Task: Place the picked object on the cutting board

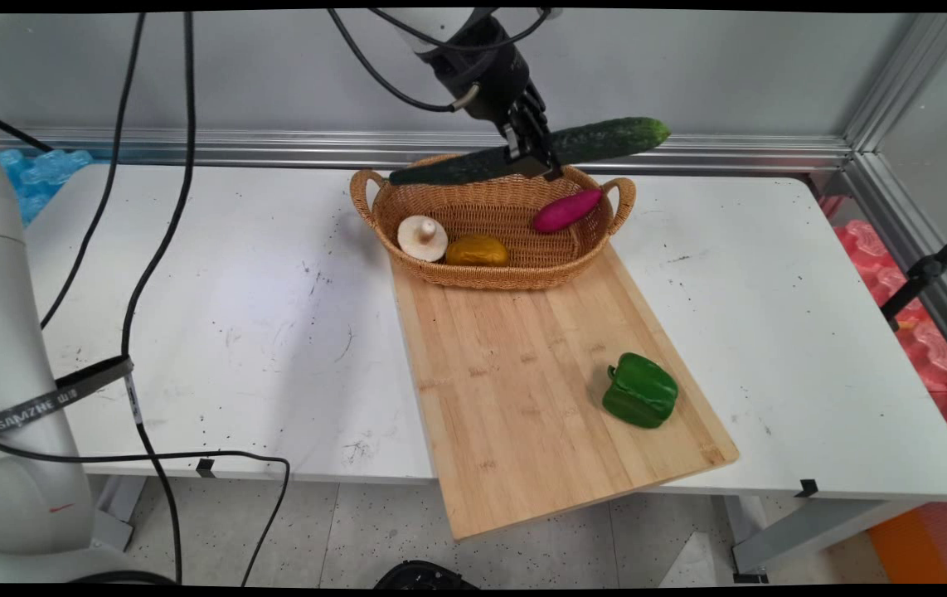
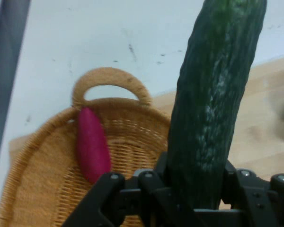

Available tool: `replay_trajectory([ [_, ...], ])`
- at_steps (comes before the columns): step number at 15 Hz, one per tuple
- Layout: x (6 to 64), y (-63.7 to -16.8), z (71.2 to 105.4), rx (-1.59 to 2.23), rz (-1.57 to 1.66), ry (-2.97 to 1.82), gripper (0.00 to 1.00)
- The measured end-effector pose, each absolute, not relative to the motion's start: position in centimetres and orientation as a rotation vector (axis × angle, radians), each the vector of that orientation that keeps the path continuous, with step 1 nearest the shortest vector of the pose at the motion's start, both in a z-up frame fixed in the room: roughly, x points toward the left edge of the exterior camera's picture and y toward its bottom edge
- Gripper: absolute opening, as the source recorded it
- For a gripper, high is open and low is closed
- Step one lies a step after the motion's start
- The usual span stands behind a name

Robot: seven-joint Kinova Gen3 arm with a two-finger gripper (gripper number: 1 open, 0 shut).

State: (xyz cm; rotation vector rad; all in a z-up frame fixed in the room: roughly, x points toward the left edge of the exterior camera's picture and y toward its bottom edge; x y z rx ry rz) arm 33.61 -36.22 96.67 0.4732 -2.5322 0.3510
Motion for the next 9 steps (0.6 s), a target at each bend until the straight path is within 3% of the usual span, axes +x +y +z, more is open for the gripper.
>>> replay_trajectory([
  [9,29.9,-31.4,94.9,0.669,0.289,-2.546,0.00],
])
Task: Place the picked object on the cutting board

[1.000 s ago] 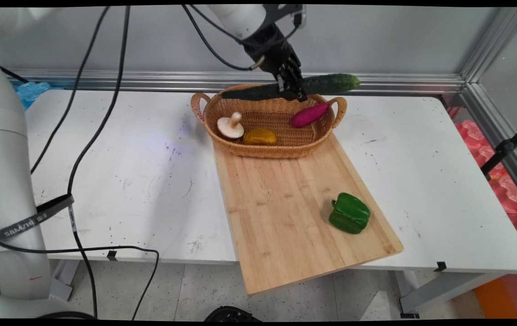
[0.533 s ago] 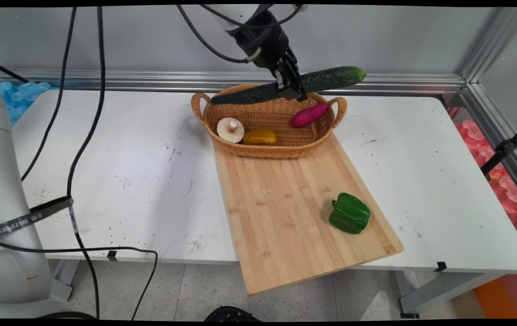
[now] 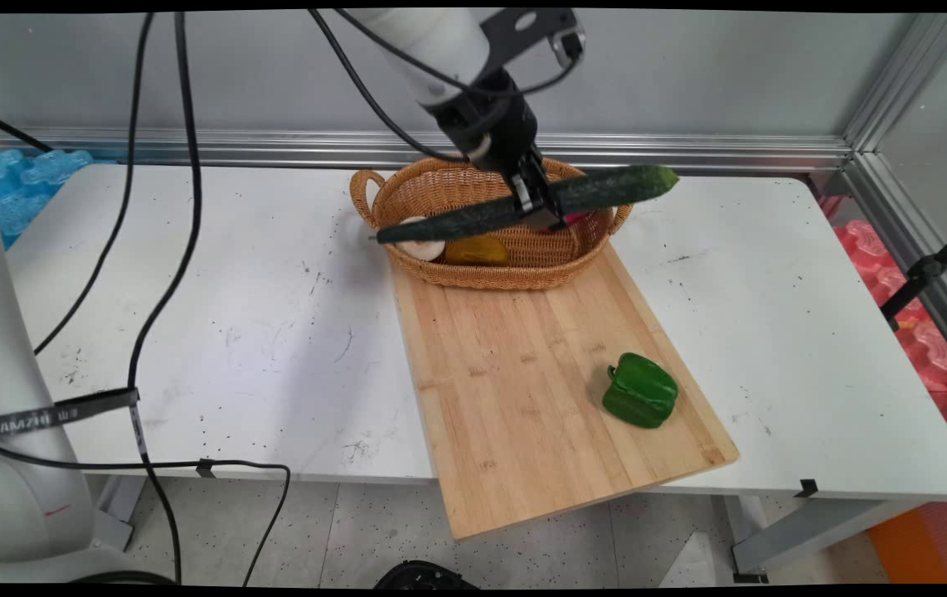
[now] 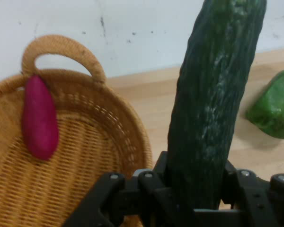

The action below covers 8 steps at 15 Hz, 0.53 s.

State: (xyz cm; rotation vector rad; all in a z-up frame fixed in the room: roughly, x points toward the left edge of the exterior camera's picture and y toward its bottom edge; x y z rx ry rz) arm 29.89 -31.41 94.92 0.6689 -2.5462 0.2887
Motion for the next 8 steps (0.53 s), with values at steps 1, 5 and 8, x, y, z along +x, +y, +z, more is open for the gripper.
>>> replay_trajectory([
  [1,29.6,-31.2,94.6,0.683,0.287,-2.549,0.00],
  [5,27.7,-30.7,91.8,0.753,0.271,-2.567,0.00],
  [8,26.2,-30.8,89.4,0.787,0.254,-2.584,0.00],
])
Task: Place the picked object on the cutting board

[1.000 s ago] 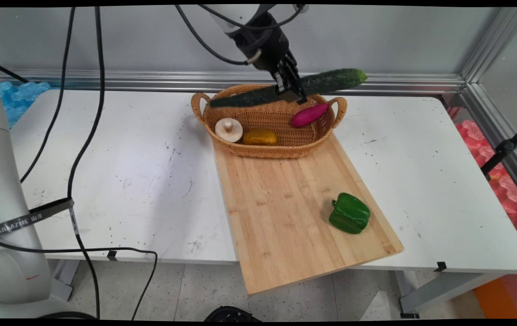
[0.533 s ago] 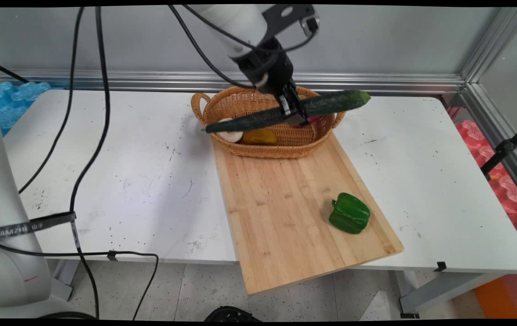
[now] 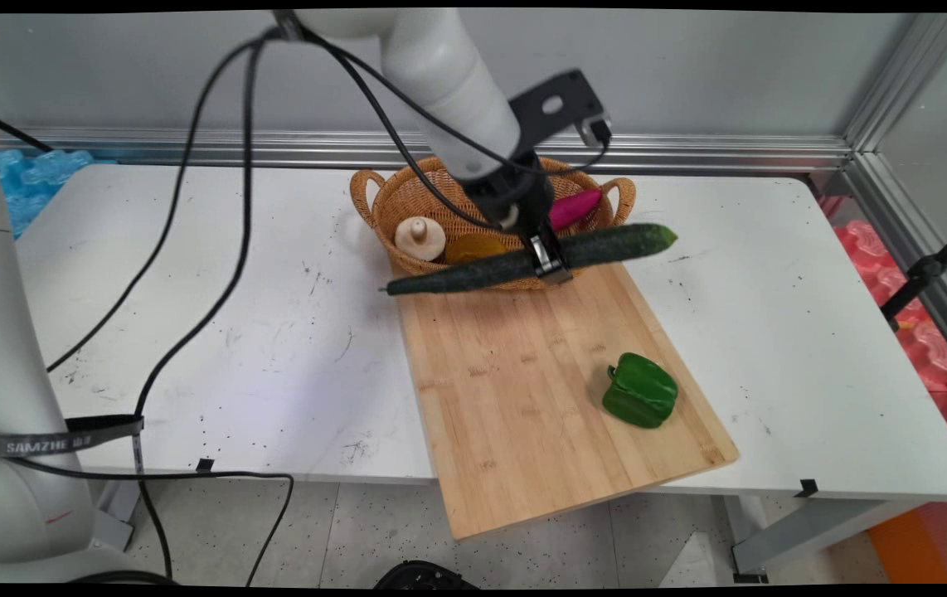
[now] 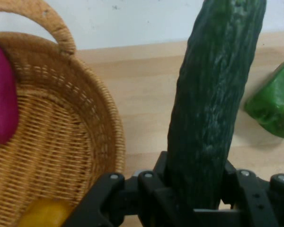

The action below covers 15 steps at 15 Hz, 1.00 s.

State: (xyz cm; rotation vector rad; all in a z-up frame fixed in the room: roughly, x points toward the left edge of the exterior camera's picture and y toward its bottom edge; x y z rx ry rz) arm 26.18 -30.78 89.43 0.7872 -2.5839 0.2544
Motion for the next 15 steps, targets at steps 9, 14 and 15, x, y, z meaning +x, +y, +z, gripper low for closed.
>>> replay_trajectory([
  [9,23.6,-31.9,83.8,0.855,0.214,-2.636,0.00],
  [14,23.0,-32.3,81.4,0.882,0.185,-2.672,0.00],
  [15,23.0,-32.3,80.9,0.885,0.178,-2.681,0.00],
])
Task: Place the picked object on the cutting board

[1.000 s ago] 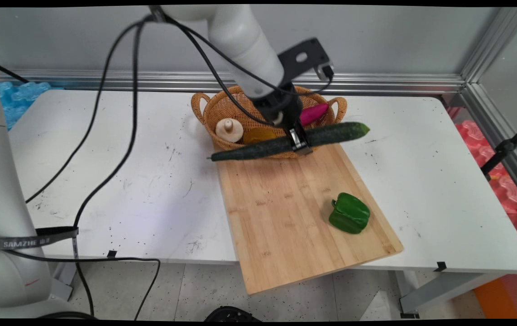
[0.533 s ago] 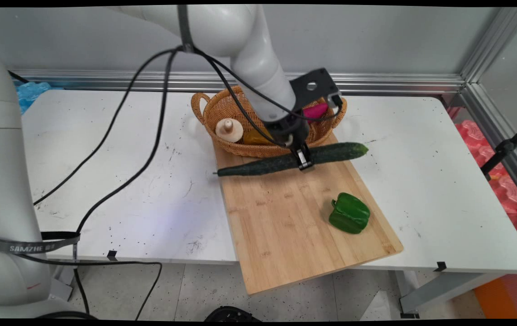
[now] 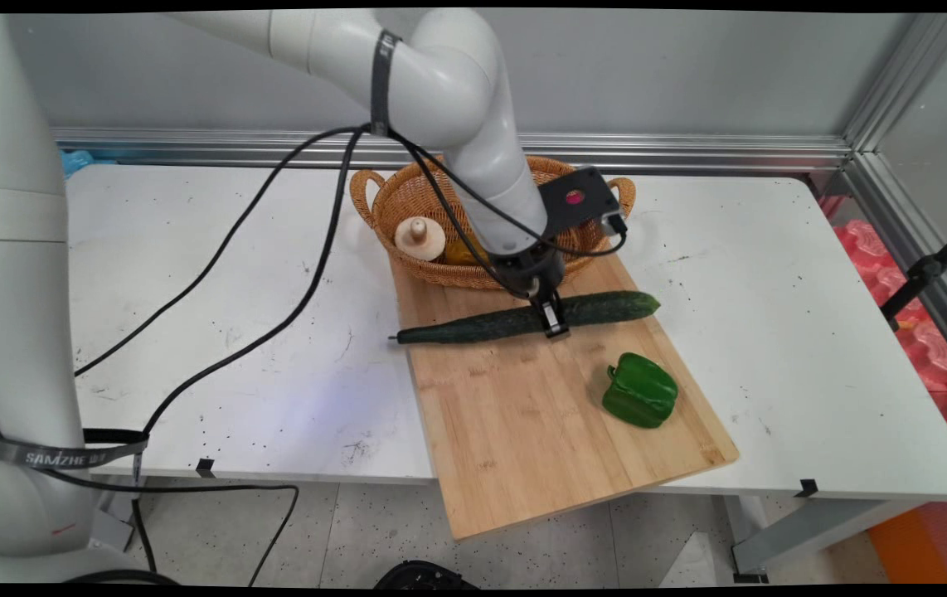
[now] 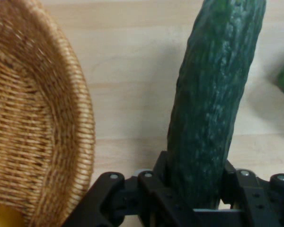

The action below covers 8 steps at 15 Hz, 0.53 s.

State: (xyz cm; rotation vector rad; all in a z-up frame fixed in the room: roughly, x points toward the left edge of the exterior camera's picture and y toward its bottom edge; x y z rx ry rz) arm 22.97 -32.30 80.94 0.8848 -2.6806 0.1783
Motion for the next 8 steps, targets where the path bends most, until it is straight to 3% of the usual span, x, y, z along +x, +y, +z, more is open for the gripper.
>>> replay_trajectory([
  [3,22.9,-32.2,80.0,0.884,0.164,-2.702,0.00],
  [4,22.9,-32.1,79.8,0.881,0.159,-2.707,1.00],
  [8,23.1,-32.0,79.6,0.869,0.155,-2.712,1.00],
])
